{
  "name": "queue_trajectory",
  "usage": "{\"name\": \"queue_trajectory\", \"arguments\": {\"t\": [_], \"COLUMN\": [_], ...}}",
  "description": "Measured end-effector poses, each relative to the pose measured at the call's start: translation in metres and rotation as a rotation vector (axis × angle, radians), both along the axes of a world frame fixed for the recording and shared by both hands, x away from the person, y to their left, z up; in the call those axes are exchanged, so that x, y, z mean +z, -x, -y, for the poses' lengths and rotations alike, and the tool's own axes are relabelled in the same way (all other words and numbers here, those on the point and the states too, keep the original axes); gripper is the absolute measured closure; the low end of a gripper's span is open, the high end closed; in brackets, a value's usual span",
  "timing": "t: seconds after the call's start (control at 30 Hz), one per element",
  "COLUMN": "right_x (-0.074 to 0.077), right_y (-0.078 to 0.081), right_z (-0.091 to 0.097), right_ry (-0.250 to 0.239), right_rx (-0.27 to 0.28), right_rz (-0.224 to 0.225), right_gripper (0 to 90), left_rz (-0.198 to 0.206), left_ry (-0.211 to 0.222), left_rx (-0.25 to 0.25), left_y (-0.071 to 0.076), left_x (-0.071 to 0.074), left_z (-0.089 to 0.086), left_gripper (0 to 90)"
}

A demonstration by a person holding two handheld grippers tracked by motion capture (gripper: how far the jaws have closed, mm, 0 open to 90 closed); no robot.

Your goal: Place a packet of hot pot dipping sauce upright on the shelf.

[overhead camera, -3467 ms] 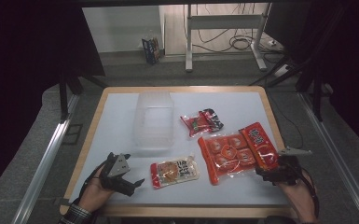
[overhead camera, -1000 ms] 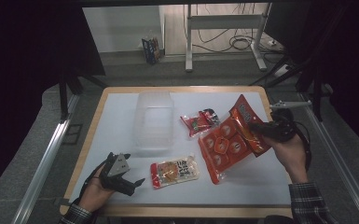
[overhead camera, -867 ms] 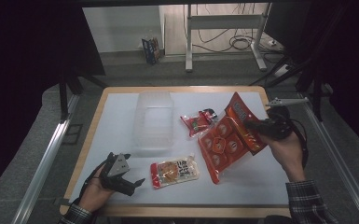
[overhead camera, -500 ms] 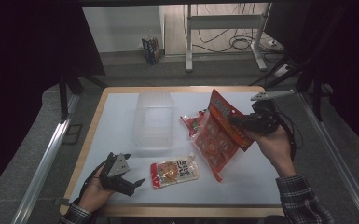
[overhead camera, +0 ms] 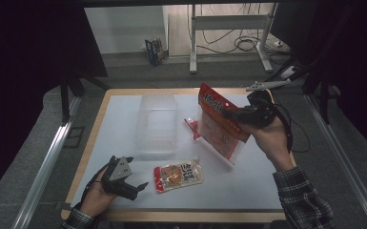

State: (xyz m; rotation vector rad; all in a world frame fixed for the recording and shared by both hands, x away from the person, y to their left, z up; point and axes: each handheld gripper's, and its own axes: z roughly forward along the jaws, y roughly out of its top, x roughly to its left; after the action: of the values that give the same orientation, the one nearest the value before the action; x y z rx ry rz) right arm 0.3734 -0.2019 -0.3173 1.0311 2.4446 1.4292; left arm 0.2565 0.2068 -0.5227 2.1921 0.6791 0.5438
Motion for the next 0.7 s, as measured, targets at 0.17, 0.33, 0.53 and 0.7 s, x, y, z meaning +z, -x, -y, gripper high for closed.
{"name": "queue_trajectory", "arguments": {"t": [0.17,0.33,0.53,0.7], "right_x": [0.006,0.010,0.019,0.024], "right_y": [-0.012,-0.023,-0.034,-0.044], "right_z": [-0.002,-0.011,-0.030,-0.043], "right_ry": [-0.073,-0.117,-0.128,-0.130], "right_rx": [0.000,0.011,0.015,0.011], "right_rz": [-0.029,-0.043,-0.030,-0.026], "right_gripper": [88.4,88.5,88.5,88.5], "left_rz": [0.002,0.006,0.006,0.008], "left_ry": [0.004,0.003,0.018,0.015], "left_rx": [0.000,-0.003,0.001,-0.003], "left_y": [0.000,0.001,0.001,0.001], "left_x": [0.001,0.002,0.002,0.003], "left_z": [0.000,-0.001,-0.002,-0.002], "left_gripper": [0.0,0.0,0.0,0.0]}}
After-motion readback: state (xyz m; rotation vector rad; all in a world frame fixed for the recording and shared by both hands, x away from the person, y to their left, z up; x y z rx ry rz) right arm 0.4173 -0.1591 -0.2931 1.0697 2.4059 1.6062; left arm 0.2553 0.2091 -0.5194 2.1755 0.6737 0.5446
